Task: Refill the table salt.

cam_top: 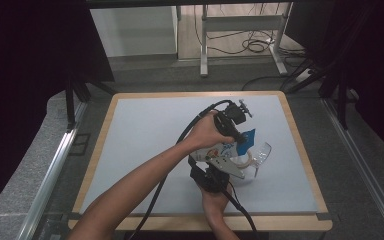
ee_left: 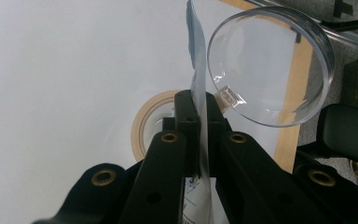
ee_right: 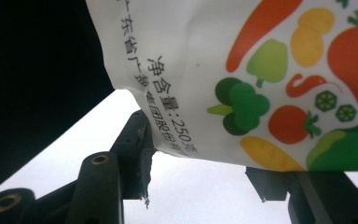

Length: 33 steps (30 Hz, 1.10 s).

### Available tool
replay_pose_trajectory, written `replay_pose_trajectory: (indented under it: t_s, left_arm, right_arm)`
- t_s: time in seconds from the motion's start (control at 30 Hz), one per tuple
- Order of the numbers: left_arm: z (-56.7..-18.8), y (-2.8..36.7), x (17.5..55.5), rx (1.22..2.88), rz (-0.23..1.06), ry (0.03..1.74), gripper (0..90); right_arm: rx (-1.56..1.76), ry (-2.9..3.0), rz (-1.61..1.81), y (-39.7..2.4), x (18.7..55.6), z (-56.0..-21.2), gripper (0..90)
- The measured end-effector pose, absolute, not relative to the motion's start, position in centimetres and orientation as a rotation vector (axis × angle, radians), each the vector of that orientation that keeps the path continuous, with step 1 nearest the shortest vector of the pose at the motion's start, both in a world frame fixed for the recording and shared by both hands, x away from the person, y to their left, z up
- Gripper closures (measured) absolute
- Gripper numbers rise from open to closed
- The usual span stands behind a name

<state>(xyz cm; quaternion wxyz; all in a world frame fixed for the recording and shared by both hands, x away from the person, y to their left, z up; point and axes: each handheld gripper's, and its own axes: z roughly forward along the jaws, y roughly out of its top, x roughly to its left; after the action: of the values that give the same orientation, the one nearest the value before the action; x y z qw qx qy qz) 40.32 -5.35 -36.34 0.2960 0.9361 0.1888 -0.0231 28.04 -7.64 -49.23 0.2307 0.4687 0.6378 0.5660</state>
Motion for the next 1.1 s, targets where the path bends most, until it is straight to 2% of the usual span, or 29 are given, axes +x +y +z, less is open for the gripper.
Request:
replay_pose_trajectory:
  t_s: [1.1]
  left_arm:
    - [-36.3, -5.93, 40.23, 2.506, -0.048, 0.497, 90.0]
  right_arm:
    - [1.24, 1.758, 1.493, -7.64, 28.05, -48.95, 49.4]
